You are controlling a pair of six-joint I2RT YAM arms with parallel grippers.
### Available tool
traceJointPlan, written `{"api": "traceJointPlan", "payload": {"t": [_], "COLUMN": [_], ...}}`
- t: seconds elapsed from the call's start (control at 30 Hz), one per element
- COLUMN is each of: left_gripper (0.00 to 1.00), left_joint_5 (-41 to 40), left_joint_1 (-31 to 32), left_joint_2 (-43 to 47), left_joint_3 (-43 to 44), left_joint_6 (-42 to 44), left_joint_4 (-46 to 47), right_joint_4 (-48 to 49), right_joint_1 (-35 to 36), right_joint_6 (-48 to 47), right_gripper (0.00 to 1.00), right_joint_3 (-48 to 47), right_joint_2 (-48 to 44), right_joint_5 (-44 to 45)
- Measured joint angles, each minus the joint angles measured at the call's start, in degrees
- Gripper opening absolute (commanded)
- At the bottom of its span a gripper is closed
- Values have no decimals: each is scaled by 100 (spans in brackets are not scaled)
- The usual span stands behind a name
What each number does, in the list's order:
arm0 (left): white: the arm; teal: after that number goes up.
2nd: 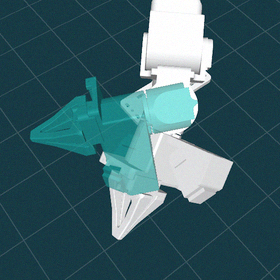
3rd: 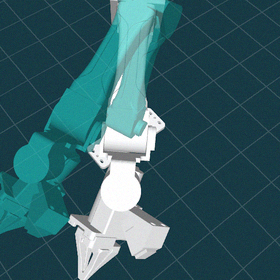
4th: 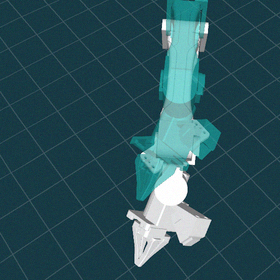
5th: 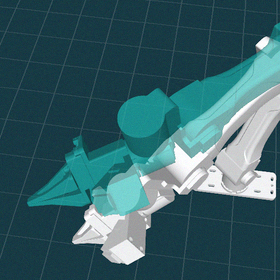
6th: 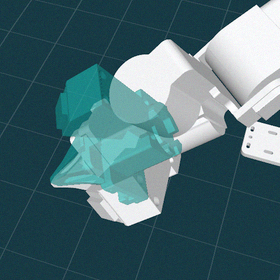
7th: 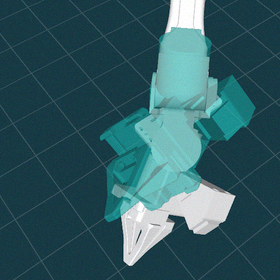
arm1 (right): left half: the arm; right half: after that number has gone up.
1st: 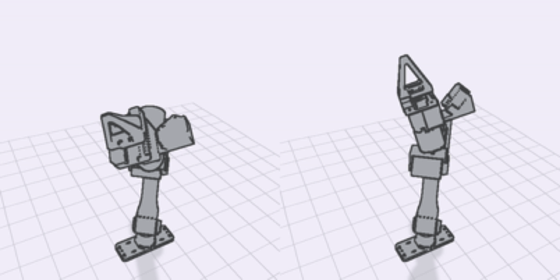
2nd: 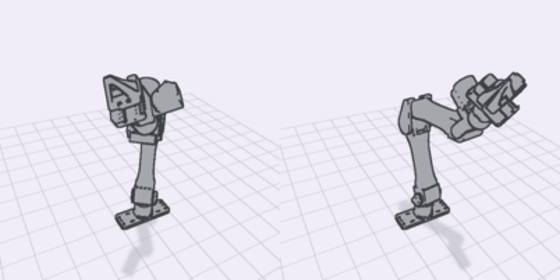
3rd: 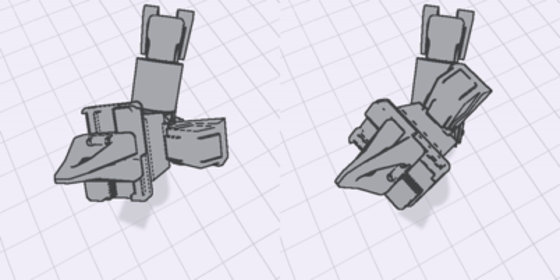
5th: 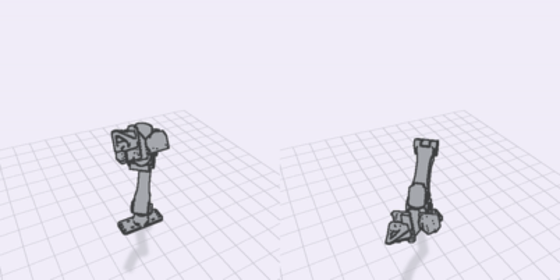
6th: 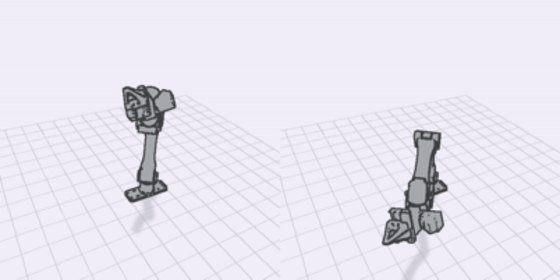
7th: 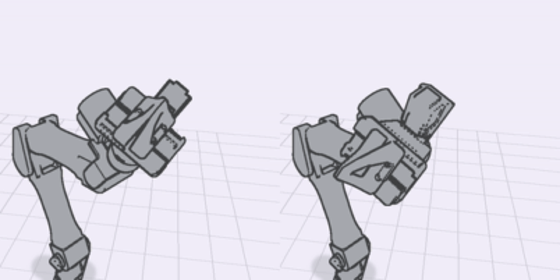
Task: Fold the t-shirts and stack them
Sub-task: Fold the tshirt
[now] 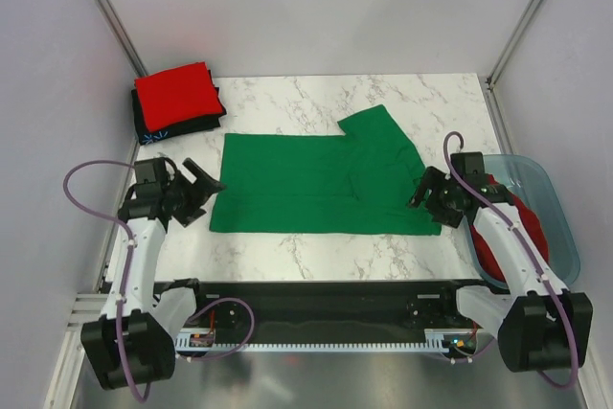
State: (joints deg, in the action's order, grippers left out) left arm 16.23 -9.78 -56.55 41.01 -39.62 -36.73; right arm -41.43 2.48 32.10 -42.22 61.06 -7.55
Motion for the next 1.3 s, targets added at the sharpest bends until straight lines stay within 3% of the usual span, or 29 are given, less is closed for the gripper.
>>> {"api": "traceJointPlan", "payload": {"t": [0.13, 0.3, 0.63, 0.87, 1.13, 1.27, 1.3], "left_gripper": [98, 98, 95, 94, 93, 93, 93], "left_joint_5": [201, 356, 514, 514, 509, 505, 505], "left_joint_1": [-13, -11, 57, 256, 358, 411, 417], "left_joint_2": [426, 437, 269, 256, 227, 208, 208], "left_joint_3": [243, 363, 337, 280, 278, 273, 271], "left_joint_6": [437, 997, 1222, 1233, 1233, 1233, 1233], "left_joint_4": [-138, -214, -205, -210, -212, -212, -212], "right_joint_4": [0, 138, 1021, 1082, 1370, 1567, 1615], "right_joint_1": [4, 4, 17, 31, 37, 129, 168], "right_joint_6": [-98, -444, -601, -643, -734, -848, -885], "right_gripper": [85, 98, 98, 95, 92, 85, 80], "right_joint_3": [-457, -1976, -5451, -7549, -8354, -8476, -8474], "right_joint_2": [310, 2009, 5565, 7580, 8345, 8487, 8496], "right_joint_5": [-131, -168, -380, -389, -280, -195, -155]}}
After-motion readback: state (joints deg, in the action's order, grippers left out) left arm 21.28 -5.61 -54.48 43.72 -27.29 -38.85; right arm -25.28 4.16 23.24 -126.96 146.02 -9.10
